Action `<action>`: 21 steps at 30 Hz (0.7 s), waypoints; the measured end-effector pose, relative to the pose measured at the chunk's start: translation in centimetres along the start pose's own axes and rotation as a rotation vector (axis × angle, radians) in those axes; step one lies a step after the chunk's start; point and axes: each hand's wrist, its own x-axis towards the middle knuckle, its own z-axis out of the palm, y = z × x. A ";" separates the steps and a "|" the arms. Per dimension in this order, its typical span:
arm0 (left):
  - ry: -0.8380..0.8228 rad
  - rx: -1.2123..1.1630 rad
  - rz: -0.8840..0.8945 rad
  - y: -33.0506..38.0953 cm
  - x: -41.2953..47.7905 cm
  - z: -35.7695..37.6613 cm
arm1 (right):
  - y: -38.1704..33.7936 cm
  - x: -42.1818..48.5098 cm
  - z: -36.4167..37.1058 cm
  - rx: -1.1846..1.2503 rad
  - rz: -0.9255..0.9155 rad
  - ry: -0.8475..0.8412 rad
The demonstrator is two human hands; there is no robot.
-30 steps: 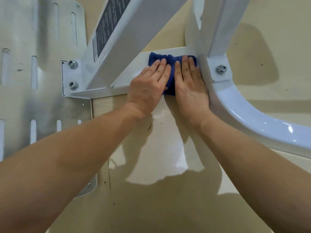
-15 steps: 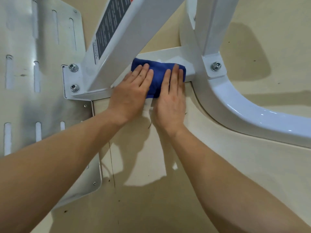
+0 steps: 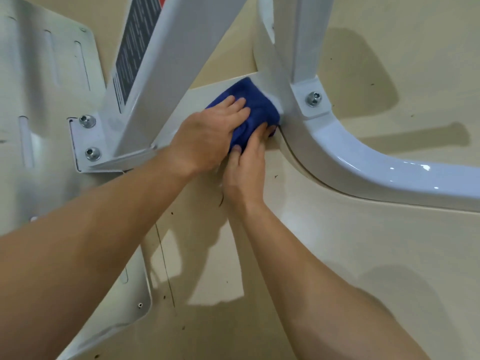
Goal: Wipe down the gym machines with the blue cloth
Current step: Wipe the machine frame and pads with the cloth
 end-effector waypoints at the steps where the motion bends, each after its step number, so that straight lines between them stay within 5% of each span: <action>1: 0.009 0.011 -0.016 -0.4 -1.3 0.0 | 0.0 -0.5 0.6 -0.009 -0.020 -0.044; 5: 0.048 0.034 -0.048 -1.7 -4.9 -0.1 | 0.5 -2.5 2.3 -0.224 -0.167 -0.062; 15: -0.094 -0.002 -0.019 0.4 1.8 0.5 | 0.2 0.3 -2.6 -0.350 -0.087 -0.077; 21: 0.097 0.211 -0.017 -1.6 -5.2 1.5 | 1.3 -1.3 -1.4 -0.509 -0.203 -0.198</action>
